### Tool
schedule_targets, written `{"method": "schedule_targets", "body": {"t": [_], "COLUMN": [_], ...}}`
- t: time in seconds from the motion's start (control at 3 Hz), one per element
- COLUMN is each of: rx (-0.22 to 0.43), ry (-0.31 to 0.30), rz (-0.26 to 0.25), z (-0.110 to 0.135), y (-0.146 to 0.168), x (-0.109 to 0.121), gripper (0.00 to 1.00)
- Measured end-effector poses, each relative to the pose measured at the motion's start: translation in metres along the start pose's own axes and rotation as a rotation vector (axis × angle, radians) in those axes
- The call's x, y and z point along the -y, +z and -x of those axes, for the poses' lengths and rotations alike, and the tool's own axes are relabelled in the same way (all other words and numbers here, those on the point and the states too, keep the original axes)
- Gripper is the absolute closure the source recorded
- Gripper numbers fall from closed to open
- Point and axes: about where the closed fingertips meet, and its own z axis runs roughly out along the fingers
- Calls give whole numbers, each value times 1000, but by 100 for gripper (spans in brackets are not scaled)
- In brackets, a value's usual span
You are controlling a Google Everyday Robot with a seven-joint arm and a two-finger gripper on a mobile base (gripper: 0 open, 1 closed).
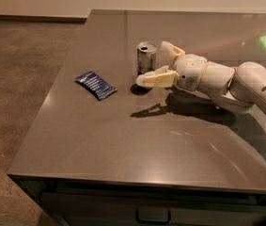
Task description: Place redbull can upright
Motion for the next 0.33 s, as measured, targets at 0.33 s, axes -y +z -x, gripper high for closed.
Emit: {"method": "schedule_targets", "body": {"t": [0.33], "rx": [0], "ry": [0], "rz": [0], "z": [0], "y": [0], "x": [0], "gripper": [0]}}
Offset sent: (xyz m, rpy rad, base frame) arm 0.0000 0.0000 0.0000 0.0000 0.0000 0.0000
